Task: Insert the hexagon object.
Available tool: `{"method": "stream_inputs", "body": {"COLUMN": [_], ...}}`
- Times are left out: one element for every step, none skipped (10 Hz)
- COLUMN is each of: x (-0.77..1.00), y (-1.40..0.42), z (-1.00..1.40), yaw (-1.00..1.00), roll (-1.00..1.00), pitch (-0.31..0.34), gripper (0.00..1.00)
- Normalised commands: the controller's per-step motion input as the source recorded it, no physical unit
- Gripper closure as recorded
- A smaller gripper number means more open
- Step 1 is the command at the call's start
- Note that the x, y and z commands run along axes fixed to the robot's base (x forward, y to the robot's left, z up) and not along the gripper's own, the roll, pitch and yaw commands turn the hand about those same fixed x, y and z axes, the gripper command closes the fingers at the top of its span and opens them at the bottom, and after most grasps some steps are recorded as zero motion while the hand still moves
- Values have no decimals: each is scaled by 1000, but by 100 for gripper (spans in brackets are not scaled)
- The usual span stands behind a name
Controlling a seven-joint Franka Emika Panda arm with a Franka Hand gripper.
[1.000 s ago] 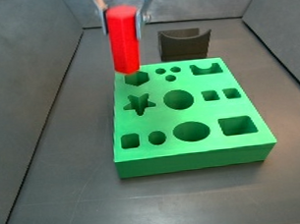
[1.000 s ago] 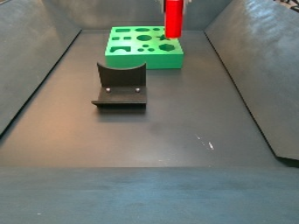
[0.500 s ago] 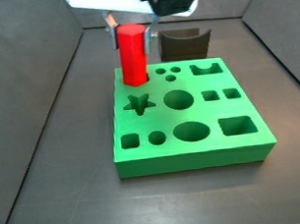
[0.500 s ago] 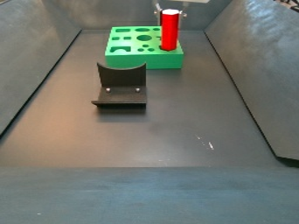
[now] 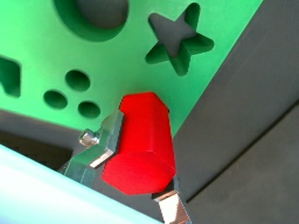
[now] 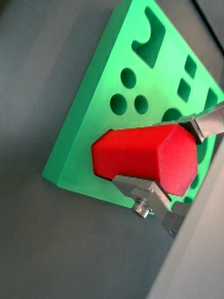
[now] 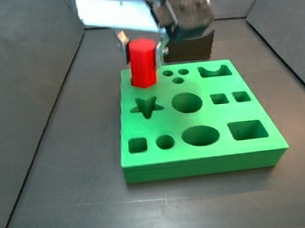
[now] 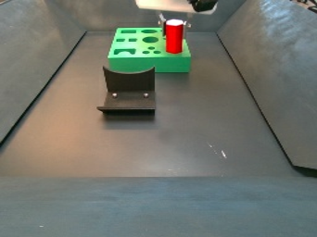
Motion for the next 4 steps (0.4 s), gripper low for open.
{"method": "stream_inputs", "body": {"x": [14,6,-137,0], "y": [-434,-389,17,0], "z": [-940,-914,-394,0], "yaw": [-26,0,0,0], "roll": [109,93,-173,7], "pitch": [-166,-179,-379,0], "gripper": [100,100,100,100]}}
